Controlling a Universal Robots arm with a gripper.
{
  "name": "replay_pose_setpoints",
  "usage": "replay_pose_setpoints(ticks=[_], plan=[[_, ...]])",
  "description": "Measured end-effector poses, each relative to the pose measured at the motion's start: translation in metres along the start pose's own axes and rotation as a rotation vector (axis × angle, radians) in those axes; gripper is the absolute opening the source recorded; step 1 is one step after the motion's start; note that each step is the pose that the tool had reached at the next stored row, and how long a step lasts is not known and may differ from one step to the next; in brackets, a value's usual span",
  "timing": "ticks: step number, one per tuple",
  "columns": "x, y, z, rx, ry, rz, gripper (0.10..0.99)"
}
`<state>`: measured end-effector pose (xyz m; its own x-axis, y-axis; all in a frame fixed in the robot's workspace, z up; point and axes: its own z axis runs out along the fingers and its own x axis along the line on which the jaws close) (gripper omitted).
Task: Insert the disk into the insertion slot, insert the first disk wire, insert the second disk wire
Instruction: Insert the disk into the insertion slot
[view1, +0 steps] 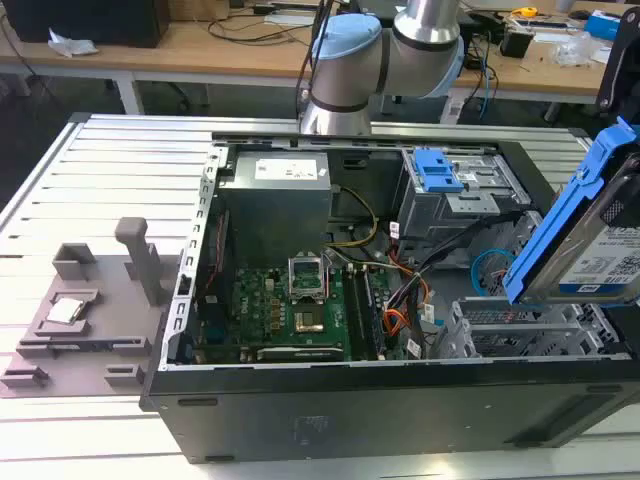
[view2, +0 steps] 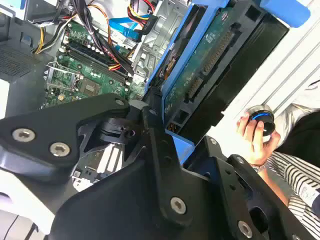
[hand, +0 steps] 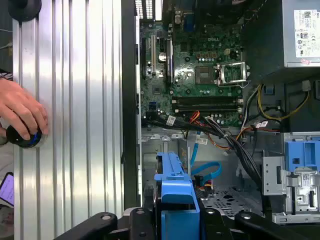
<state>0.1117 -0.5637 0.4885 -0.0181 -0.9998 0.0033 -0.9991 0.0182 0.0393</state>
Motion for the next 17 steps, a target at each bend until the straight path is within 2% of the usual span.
replay_pose_setpoints(ticks=[6,11,14,17], plan=[[0.0,-0.0001,0.0085,0.0,0.0,0.0,0.365],[-0.0001,-0.0002,0.0124,0.0,0.0001,0.0,0.365],[-0.0001,-0.0004,0.0189,0.0,0.0,0.0,0.365],[-0.0001,-0.0004,0.0211,0.0,0.0,0.0,0.365]])
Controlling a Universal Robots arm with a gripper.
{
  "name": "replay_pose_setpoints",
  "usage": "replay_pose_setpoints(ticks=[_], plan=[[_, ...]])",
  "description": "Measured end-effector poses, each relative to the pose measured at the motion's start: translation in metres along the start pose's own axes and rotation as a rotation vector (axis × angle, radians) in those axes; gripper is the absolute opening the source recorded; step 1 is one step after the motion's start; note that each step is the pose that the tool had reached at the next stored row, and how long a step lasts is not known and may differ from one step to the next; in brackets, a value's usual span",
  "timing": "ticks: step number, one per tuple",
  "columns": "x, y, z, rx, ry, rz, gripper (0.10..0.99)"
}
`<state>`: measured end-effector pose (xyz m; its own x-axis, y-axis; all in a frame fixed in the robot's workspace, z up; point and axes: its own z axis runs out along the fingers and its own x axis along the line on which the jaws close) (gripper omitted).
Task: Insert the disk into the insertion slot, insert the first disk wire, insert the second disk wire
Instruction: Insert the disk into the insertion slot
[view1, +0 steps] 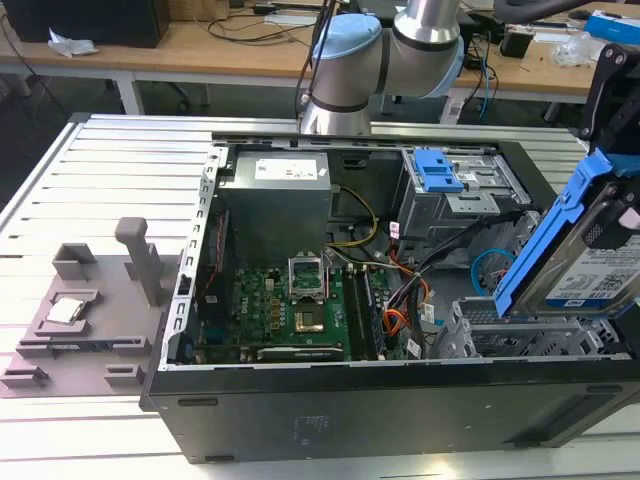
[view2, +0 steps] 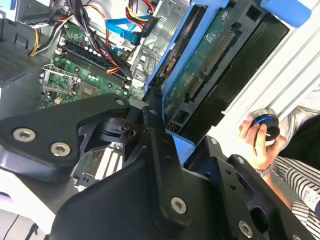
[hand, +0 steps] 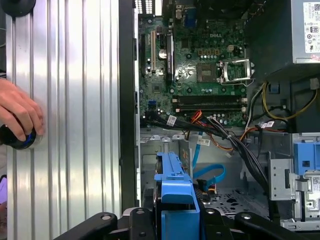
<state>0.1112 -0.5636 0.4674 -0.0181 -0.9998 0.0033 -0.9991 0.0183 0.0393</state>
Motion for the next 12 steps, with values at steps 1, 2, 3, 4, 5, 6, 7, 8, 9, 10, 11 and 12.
replay_pose_setpoints(ticks=[1,2,3,4,5,6,7,8,9,10,11,12], plan=[[0.0,0.0,0.0006,0.0,0.0,0.0,0.365],[0.0,0.0,0.0014,0.0,0.0001,0.0,0.365],[0.0,-0.0001,0.0024,0.0,0.0001,0.0,0.365],[0.0,-0.0001,0.0033,0.0,0.0,0.0,0.365],[0.0,-0.0001,0.0042,0.0,0.0,0.0,0.365],[0.0,-0.0002,0.0048,0.0,0.0,0.0,0.365],[0.0,-0.0002,0.0059,0.0,0.0,0.0,0.365],[0.0,-0.0001,0.0074,0.0,-0.0001,0.0,0.365],[0.0,0.0,0.0088,0.0,0.0,0.0,0.365],[0.0,0.0003,0.0098,0.0,0.0,0.0,0.365],[0.0,0.0006,0.0103,0.0,-0.0001,0.0,0.365],[0.0,0.001,0.0106,0.0,-0.0001,0.0,0.365]])
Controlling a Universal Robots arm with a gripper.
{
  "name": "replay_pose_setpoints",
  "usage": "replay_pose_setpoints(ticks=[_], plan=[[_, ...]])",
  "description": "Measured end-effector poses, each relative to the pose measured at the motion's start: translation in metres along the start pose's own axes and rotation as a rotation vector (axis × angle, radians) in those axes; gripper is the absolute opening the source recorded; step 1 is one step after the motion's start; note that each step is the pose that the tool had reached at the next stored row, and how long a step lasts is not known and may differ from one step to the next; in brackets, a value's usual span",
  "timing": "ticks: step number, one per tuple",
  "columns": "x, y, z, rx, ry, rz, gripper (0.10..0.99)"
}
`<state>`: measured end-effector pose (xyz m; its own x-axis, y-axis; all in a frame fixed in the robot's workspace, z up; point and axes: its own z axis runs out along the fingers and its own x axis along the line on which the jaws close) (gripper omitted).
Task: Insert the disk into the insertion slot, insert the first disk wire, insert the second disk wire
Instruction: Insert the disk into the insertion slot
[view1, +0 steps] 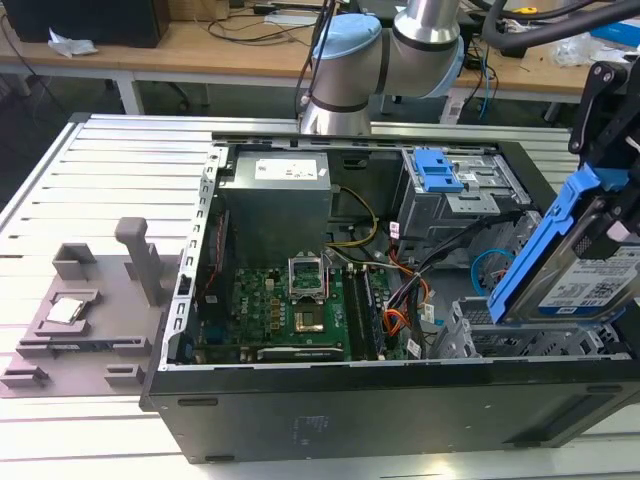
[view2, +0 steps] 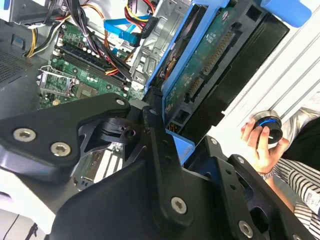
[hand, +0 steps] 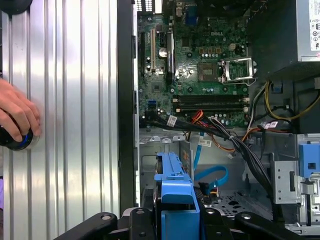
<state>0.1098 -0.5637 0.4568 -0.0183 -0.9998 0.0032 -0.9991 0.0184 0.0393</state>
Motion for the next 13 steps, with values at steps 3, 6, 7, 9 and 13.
replay_pose_setpoints(ticks=[3,6,7,9,13], plan=[[-0.0001,0.0018,0.001,0.0,0.0,0.0,0.365],[-0.0003,0.0036,0.0023,0.0,0.0001,0.0,0.365],[-0.0004,0.0038,0.0024,0.0,0.0001,0.0,0.365],[-0.0006,0.005,0.0029,0.0,0.0001,0.0,0.365],[-0.0029,0.0063,0.0044,0.0,0.0001,0.0,0.365]])
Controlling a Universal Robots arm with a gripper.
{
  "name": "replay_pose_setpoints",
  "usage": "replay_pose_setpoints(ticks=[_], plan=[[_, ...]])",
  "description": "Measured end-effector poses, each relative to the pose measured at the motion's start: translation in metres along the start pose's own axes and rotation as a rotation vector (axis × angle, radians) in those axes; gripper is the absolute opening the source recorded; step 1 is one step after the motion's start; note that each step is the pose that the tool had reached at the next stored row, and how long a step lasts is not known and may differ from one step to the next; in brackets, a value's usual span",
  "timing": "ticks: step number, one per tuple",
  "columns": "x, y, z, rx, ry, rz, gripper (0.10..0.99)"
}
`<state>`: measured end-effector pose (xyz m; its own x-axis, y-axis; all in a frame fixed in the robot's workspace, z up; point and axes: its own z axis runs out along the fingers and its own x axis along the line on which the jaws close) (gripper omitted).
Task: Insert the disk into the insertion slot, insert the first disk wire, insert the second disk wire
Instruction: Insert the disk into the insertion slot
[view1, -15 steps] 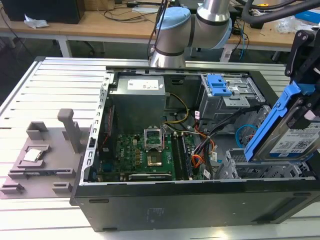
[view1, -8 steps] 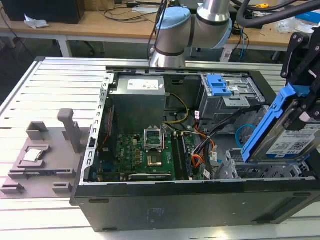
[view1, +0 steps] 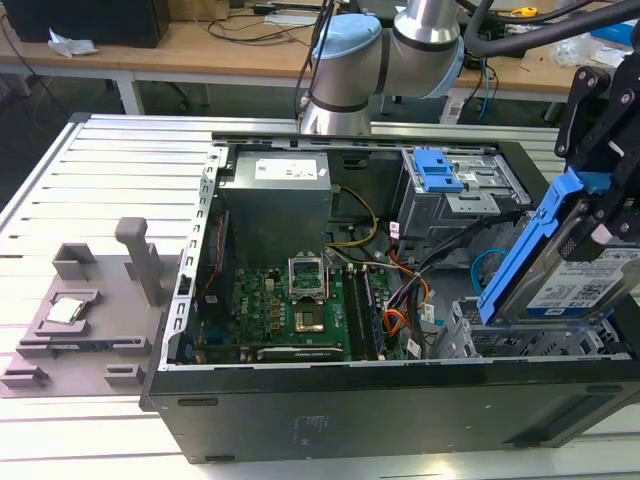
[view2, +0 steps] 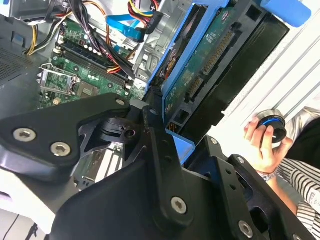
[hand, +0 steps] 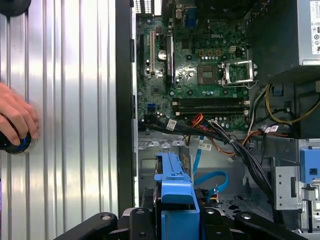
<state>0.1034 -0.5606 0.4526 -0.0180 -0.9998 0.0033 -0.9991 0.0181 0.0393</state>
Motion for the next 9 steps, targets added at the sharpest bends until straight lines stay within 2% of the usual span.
replay_pose_setpoints(ticks=[5,9], plan=[[-0.0087,0.0002,0.0048,0.0,-0.0001,0.0,0.365],[-0.0128,0.0013,0.0139,0.0,0.0,-0.001,0.365]])
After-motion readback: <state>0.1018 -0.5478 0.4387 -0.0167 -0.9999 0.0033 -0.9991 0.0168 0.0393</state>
